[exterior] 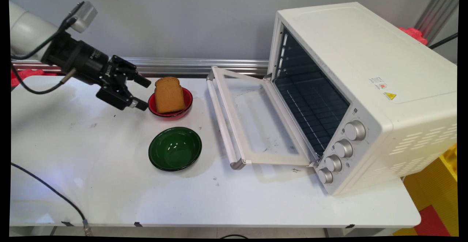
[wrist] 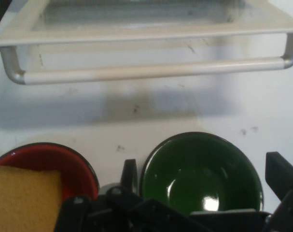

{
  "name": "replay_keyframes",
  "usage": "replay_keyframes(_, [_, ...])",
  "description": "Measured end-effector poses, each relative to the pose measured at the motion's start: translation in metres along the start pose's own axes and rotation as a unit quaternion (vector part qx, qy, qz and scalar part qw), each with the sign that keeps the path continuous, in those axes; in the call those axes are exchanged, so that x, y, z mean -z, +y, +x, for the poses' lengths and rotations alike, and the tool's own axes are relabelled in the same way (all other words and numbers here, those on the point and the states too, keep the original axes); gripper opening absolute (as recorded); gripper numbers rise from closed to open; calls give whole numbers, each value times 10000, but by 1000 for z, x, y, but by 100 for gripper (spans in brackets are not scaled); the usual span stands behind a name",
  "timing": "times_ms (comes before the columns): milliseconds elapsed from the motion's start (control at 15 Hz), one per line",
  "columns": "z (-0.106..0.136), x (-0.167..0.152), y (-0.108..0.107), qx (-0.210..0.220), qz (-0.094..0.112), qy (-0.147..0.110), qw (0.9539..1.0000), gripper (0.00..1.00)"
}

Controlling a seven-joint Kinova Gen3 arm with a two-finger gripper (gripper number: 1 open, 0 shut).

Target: Close the oven

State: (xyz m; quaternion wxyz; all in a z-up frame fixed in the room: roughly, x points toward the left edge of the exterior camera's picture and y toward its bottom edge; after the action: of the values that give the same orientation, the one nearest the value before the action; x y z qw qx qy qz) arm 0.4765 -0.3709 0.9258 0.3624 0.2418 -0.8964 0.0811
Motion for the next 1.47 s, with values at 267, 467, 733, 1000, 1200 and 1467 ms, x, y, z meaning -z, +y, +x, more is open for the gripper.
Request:
replay_keyframes(267, [0, -10, -8, -81, 48, 40, 9999, 0])
replay_keyframes(467, [0, -15, -12, -119, 63, 43, 9999, 0])
replay_keyframes(733, [-1, -23, -17, -119, 77, 31, 9999, 0])
replay_keyframes(1000, [2, -40, -20, -126, 51, 52, 9999, 0])
replay_keyframes(1200, [4, -65, -21, -146, 28, 89, 9998, 0])
replay_keyframes(1467, [0, -99, -21, -167, -35, 52, 9998, 0])
